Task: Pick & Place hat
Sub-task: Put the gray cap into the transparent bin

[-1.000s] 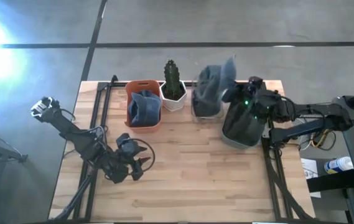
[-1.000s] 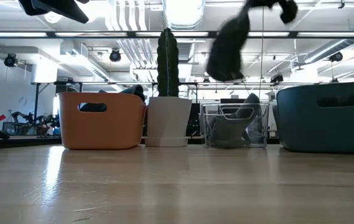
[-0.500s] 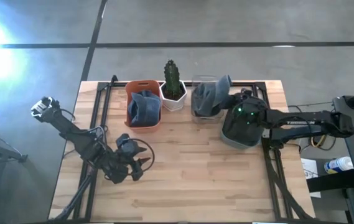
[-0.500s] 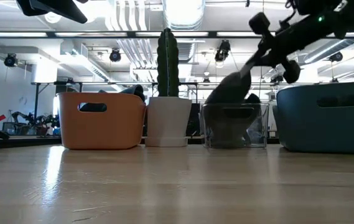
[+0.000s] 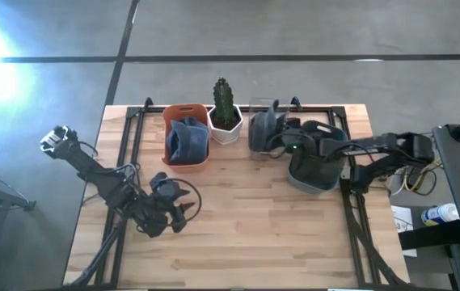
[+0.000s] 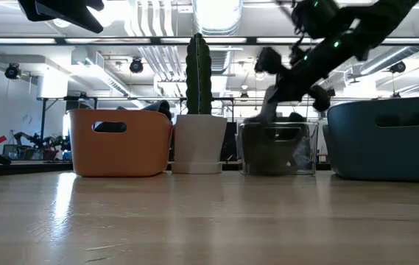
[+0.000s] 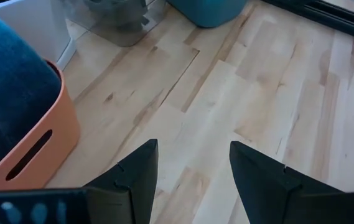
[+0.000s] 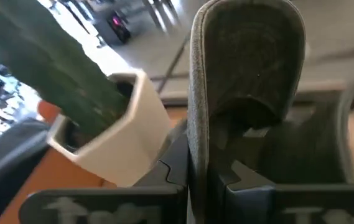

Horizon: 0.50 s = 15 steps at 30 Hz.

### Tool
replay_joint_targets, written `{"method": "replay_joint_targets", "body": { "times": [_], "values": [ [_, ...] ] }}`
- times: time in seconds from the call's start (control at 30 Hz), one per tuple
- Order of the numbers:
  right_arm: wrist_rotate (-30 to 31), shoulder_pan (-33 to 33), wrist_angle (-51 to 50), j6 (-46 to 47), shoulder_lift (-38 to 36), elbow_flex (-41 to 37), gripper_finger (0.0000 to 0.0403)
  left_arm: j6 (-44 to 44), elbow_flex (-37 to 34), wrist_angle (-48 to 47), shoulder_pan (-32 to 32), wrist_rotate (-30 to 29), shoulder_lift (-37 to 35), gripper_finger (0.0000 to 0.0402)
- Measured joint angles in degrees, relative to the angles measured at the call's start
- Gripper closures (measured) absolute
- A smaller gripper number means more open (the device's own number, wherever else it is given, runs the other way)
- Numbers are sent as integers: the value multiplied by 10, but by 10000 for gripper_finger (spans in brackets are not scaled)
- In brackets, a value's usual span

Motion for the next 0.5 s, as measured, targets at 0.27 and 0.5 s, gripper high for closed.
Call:
{"method": "replay_joint_targets", "body": {
  "times": [0.27, 0.5],
  "values": [
    [-39, -22, 13, 171, 62, -28, 390, -43, -7, -8, -1, 0, 0, 209],
    [-99, -28, -53, 148, 33, -22, 367, -51, -12, -1, -1, 0, 0, 209]
  ]
}}
